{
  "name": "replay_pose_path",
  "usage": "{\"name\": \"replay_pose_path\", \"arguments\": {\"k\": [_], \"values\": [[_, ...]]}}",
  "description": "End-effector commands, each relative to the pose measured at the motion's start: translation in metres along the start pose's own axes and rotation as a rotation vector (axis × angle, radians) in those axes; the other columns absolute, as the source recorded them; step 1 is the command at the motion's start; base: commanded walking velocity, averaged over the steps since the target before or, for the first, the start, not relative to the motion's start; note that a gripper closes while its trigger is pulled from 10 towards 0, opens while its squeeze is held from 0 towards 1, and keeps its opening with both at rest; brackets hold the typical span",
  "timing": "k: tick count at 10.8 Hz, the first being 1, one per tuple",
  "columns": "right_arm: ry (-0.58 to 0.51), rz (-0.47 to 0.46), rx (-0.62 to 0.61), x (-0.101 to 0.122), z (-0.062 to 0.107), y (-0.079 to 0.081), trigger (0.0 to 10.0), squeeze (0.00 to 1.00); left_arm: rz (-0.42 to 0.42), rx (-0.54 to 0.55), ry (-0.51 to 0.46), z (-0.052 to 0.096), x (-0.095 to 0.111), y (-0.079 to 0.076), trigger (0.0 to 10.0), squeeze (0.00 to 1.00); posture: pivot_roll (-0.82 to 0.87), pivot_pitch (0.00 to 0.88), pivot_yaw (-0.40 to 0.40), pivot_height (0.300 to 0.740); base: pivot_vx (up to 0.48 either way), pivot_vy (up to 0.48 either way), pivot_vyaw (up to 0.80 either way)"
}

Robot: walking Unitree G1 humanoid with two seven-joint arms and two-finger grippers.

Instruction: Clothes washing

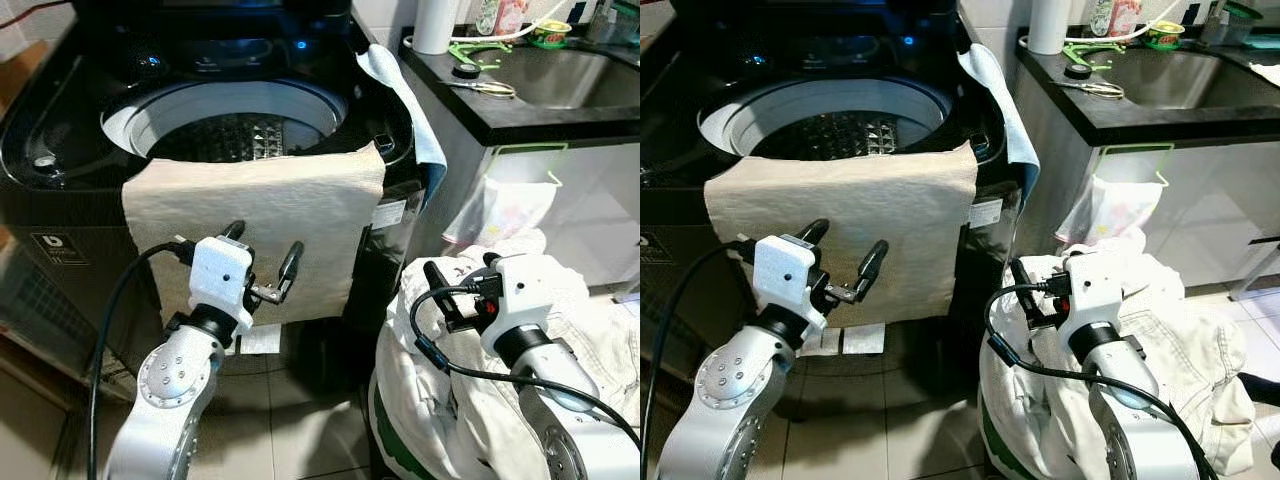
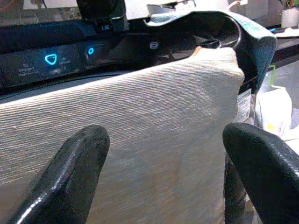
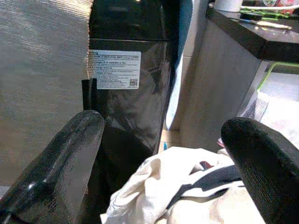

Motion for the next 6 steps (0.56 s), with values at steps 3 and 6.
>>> {"name": "replay_pose_path", "arguments": {"k": [3,6], "values": [[0.008,-0.010,0.002,-0.0008,-0.0006,0.0004,10.0,0.00,-0.024,-0.017,-0.008,-0.0029,0.0029,-0.0026,10.0,0.00,-0.05,0.000,0.013,0.719,0.000,0.000,0.00],[0.005,-0.016,0.006,-0.0001,-0.0007,0.0027,10.0,0.00,-0.027,-0.035,0.000,-0.0034,0.0011,-0.0050,10.0,0.00,-0.05,0.000,0.017,0.719,0.000,0.420,0.00]]}}
Point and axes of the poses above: a point about 5 cm out from each wrist's last joint towards the gripper, its own z axis pointing back from the gripper into the wrist, its own x axis along the axis of the wrist's last joint, y = z × x, the point moved 5 cm from there along -z, pointing out of the wrist towards the gripper, and after that the axes turned 10 degrees about z, right-handed, at the moved point
